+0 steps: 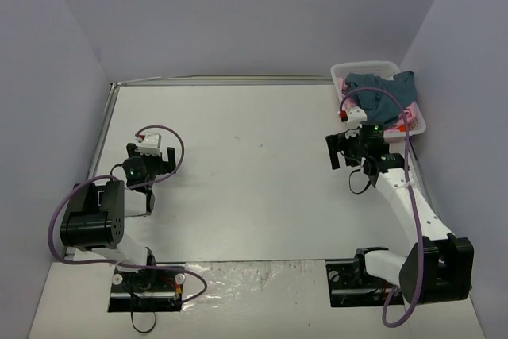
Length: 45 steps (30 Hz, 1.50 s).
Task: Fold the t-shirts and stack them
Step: Grab crumpled tshirt from bin with the right arm
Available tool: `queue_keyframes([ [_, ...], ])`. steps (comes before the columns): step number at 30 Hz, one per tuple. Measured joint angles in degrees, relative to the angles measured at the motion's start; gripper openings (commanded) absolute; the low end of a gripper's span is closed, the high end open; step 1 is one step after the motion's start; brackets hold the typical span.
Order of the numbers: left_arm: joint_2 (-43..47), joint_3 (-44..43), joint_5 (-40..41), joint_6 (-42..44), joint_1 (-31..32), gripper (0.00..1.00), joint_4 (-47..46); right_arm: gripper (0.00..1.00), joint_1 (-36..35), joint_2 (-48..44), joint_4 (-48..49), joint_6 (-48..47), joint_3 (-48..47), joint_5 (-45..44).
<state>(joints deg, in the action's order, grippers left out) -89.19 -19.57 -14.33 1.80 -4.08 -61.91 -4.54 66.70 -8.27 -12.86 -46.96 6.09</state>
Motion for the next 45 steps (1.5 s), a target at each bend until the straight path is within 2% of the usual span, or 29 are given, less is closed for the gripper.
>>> queue_keyframes([
  [4, 0.70, 0.02, 0.02, 0.20, 0.00, 0.94, 0.15, 1.00, -1.27, 0.39, -0.09, 0.00, -0.66, -0.85],
  [7, 4.52, 0.00, 0.07, 0.20, 0.00, 0.94, 3.45, 1.00, -1.57, 0.57, -0.11, -0.81, -1.27, -0.28],
  [15, 21.44, -3.72, -1.14, 2.56, -0.02, 0.94, 20.94, 1.00, -1.73, 0.90, -2.08, -4.44, -2.36, 5.75],
  [17, 24.22, -7.28, -1.11, 4.07, 0.00, 0.94, 29.24, 1.00, -2.27, 1.14, -2.47, -5.68, -2.97, 6.45],
  [20, 24.30, -17.31, -1.33, 7.19, -0.02, 0.94, 42.97, 1.00, -3.08, 1.51, -2.69, -7.50, -3.98, 5.27],
  [23, 24.33, -25.75, -1.20, 9.62, -0.02, 0.94, 50.95, 1.00, -3.39, 3.32, -2.43, -8.66, -6.95, 1.49],
  [28, 26.40, -29.55, 0.37, 9.90, -0.02, 0.94, 57.20, 1.00, -2.12, 10.84, 2.16, -8.24, -15.89, -5.81],
  [31, 26.01, -31.89, 0.57, 9.68, -0.02, 0.94, 63.14, 1.00, 0.22, 17.33, 5.66, -7.50, -21.70, -10.45],
  [36, 25.83, -32.61, -0.22, 9.73, -0.02, 0.94, 67.30, 1.00, 2.75, 28.59, 10.86, -6.78, -28.35, -18.56],
  [43, 25.83, -31.61, -1.14, 9.99, -0.02, 0.94, 69.18, 1.00, 5.14, 41.38, 11.96, -6.91, -35.67, -22.51],
  [45, 25.83, -31.50, -1.57, 9.99, -0.02, 0.94, 69.46, 0.93, 5.75, 43.93, 12.00, -6.84, -37.79, -22.80],
])
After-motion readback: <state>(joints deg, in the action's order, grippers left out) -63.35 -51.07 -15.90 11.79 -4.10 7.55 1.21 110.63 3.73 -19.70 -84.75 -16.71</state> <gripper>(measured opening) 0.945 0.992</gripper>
